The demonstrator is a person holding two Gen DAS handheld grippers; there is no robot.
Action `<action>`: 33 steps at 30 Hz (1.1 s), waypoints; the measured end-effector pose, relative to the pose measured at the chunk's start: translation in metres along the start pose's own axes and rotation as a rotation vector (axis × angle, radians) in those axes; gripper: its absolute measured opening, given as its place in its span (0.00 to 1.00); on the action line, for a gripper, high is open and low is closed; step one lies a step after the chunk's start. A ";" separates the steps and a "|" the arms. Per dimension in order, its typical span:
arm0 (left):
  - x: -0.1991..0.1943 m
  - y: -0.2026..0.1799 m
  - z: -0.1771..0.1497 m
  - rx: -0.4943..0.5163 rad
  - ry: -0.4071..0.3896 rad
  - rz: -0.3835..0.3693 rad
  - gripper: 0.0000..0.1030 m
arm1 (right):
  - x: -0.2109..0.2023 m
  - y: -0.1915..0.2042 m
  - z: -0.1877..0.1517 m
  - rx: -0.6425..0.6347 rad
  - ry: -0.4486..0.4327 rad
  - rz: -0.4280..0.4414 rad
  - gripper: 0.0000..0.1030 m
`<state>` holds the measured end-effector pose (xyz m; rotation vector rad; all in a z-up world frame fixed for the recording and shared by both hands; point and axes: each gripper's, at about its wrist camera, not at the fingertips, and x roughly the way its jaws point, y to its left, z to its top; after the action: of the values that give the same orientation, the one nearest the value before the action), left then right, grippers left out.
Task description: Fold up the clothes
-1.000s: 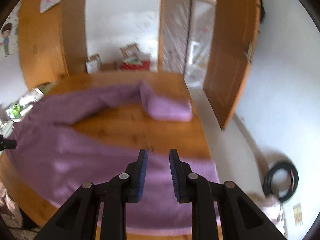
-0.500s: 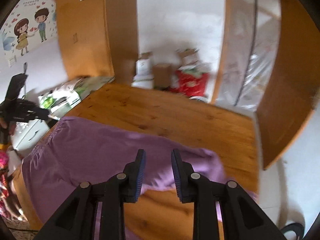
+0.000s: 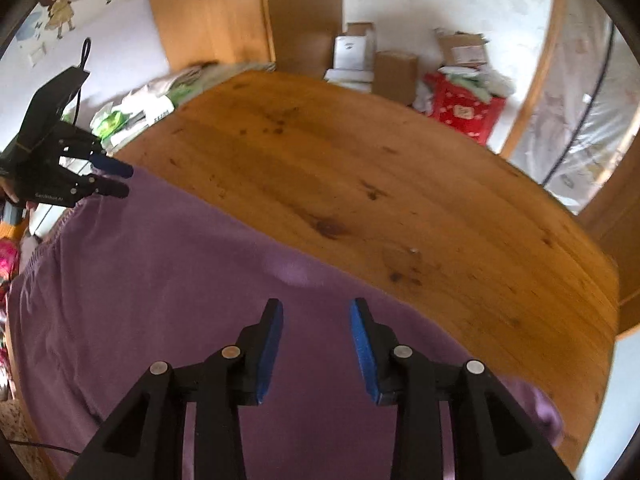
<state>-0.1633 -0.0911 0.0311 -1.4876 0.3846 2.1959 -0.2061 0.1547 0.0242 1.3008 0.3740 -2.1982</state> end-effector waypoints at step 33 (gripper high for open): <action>0.008 0.003 0.001 0.124 -0.037 0.128 0.01 | 0.047 0.005 0.037 -0.011 0.011 -0.084 0.02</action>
<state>-0.1679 -0.0912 0.0236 -1.3895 0.6071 2.2490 -0.2474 0.1178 0.0015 1.3136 0.4521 -2.2558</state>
